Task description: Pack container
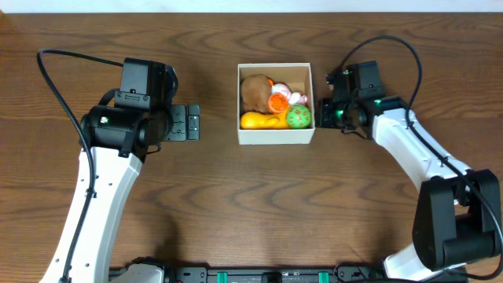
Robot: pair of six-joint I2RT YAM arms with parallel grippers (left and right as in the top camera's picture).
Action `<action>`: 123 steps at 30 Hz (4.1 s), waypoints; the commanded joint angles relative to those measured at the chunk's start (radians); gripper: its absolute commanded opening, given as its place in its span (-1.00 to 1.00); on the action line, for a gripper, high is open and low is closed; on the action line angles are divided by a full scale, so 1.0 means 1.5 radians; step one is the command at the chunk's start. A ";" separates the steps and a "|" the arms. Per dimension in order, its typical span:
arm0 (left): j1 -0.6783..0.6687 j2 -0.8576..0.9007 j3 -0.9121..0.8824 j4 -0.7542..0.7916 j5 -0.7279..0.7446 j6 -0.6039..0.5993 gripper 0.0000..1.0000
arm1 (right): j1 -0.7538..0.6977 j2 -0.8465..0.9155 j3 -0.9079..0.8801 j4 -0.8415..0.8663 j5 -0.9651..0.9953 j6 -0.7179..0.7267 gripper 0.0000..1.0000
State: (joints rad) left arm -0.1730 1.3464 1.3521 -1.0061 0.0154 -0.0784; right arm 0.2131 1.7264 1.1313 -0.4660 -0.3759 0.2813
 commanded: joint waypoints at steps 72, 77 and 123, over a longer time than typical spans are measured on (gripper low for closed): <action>0.111 -0.265 0.035 -0.027 -0.108 -0.069 0.96 | 0.005 -0.733 0.013 -0.188 0.256 -0.125 0.99; 0.111 -0.265 0.035 -0.027 -0.108 -0.069 0.96 | -0.013 -0.741 0.006 -0.200 0.301 -0.129 0.99; 0.111 -0.265 0.035 -0.027 -0.108 -0.069 0.96 | -0.081 -1.143 -0.620 -0.095 0.303 -0.156 0.99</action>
State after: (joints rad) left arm -0.0128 0.9474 1.3922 -1.0447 -0.1352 -0.1768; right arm 0.0959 0.0273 0.2180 -0.6159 0.0685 0.0624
